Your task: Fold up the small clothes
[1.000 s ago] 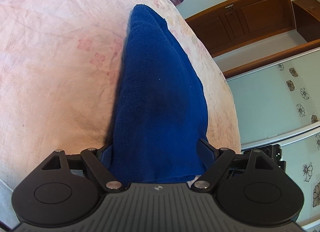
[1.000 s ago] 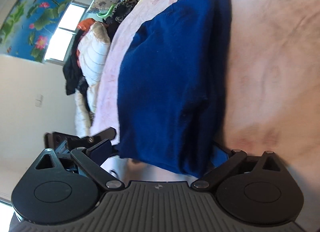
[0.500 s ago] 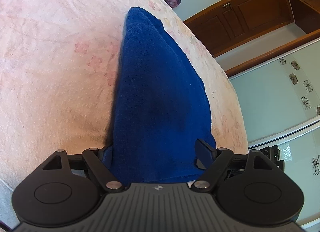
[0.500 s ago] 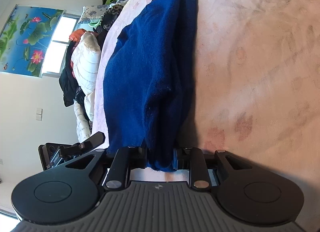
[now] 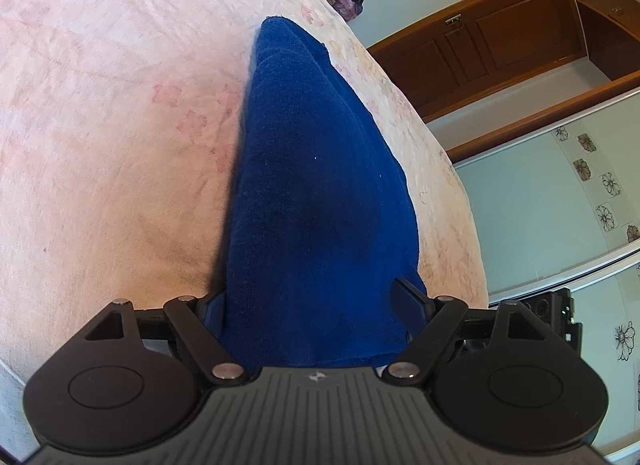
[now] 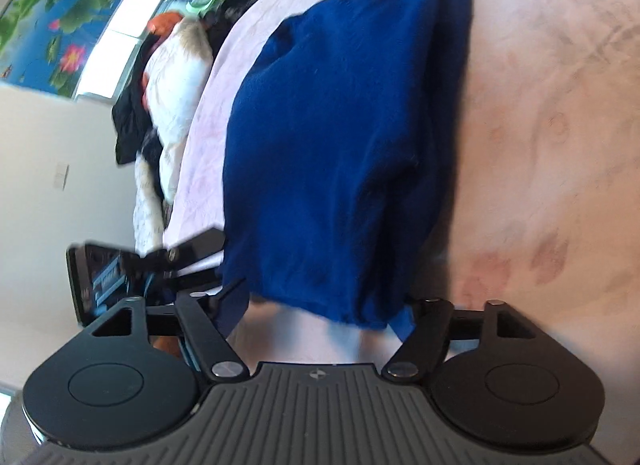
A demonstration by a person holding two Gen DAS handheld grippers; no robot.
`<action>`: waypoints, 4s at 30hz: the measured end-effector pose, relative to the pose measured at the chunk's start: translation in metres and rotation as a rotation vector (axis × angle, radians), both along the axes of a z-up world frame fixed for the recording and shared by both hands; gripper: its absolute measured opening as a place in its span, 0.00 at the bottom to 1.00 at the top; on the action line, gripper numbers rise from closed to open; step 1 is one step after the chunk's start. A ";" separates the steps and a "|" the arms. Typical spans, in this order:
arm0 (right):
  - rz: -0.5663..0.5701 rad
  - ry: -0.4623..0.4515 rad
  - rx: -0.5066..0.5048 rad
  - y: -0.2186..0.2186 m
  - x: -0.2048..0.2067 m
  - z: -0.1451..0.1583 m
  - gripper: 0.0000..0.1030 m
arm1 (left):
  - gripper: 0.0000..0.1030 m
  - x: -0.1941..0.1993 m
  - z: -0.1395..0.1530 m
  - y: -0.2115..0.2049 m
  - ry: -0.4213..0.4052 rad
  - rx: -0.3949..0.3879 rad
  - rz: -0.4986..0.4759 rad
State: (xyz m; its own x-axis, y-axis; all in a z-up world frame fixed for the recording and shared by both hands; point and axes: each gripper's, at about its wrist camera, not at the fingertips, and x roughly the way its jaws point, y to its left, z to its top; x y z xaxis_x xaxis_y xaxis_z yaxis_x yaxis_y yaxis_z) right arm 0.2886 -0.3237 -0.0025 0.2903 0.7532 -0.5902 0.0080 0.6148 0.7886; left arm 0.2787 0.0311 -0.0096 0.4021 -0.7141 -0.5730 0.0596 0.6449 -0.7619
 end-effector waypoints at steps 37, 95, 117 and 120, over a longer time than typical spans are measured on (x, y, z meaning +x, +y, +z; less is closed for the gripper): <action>-0.044 -0.058 -0.051 0.003 -0.037 0.009 0.17 | 0.13 -0.023 0.022 -0.006 0.070 0.196 -0.035; -0.061 -0.045 -0.023 0.022 -0.116 -0.008 0.17 | 0.15 -0.067 0.001 -0.020 0.056 0.249 -0.064; -0.246 -0.454 -0.710 0.069 -0.236 0.005 0.84 | 0.53 -0.189 0.003 -0.068 -0.470 0.731 0.113; -0.247 -0.483 -0.827 0.089 -0.240 -0.003 0.99 | 0.70 -0.201 -0.007 -0.068 -0.513 0.780 0.103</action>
